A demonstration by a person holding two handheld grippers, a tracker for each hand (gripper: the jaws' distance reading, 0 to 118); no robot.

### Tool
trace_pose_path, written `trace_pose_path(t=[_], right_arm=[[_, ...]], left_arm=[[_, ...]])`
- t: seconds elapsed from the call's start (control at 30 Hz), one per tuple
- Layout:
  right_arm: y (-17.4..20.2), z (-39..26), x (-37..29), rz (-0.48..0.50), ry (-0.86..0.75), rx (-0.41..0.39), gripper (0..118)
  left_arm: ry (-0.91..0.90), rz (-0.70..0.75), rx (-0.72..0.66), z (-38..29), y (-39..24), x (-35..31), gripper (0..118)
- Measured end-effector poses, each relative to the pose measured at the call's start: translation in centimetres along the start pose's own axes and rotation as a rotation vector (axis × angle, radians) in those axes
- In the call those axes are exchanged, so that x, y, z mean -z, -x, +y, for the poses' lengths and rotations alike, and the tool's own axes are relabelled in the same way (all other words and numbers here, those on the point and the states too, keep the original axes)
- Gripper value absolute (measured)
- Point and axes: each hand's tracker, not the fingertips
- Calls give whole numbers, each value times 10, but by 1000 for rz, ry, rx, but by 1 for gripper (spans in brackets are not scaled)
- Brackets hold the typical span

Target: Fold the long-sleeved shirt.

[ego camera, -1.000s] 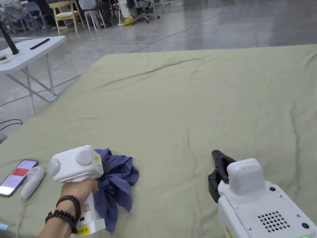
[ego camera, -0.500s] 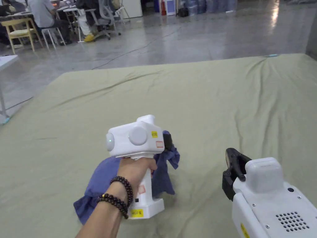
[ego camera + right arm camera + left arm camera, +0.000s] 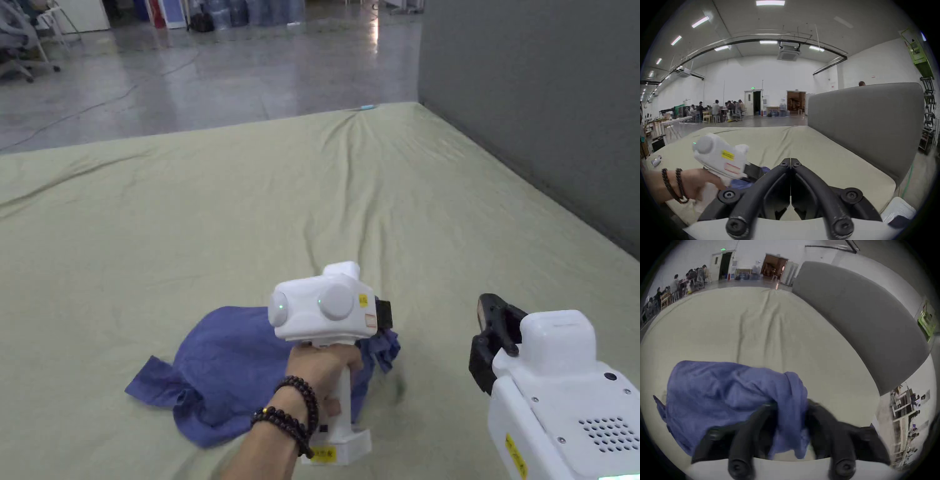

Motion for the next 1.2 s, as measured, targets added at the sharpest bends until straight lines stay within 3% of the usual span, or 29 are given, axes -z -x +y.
trace_pose_path(t=[0.03, 0.07, 0.1, 0.27, 0.4, 0.47, 0.5, 0.53, 0.57, 0.8, 0.9, 0.97, 1.0, 1.1, 1.13, 1.2], right_arm=[[1, -1, 2, 2, 6, 7, 0], [5, -1, 3, 11, 9, 13, 0], [8, -1, 5, 21, 10, 16, 0], [32, 3, 2, 101, -7, -1, 0], [51, 7, -11, 144, -26, -8, 0], [58, 5, -17, 160, -33, -20, 0], [61, 4, -21, 166, -35, -28, 0], [63, 4, -25, 170, -33, -35, 0], [64, 3, -27, 174, -31, -39, 0], [70, 1, -37, 174, -21, -46, 0], [68, 4, -39, 173, -30, -47, 0], [66, 5, -38, 169, -30, -52, 0], [64, 5, -36, 164, -29, -51, 0], [59, 3, -31, 158, -19, -38, 0], [58, 2, -30, 157, -14, -36, 0], [56, -2, -25, 148, -2, -38, 0]], left_arm=[[-50, -9, -4, -1, 10, -14, 71], [-99, 0, -15, -3, 19, -29, 103], [-148, 17, -31, -6, 28, -47, 118], [-344, 153, -79, -44, 76, -143, 117], [-475, 320, -102, -108, 92, -215, 103], [-524, 386, -107, -139, 97, -240, 72], [-530, 409, -112, -154, 99, -251, 48], [-532, 431, -113, -166, 97, -261, 16], [-540, 462, -114, -177, 98, -267, 0], [-434, 462, -58, -199, 113, -267, 0], [-414, 392, -83, -187, 117, -259, 0], [-349, 442, -68, -170, 118, -243, 0], [-291, 452, -53, -160, 124, -230, 3], [-74, 428, -87, -132, 145, -185, 103], [-30, 406, -87, -125, 153, -169, 111], [-25, 391, -65, -116, 168, -137, 111]])
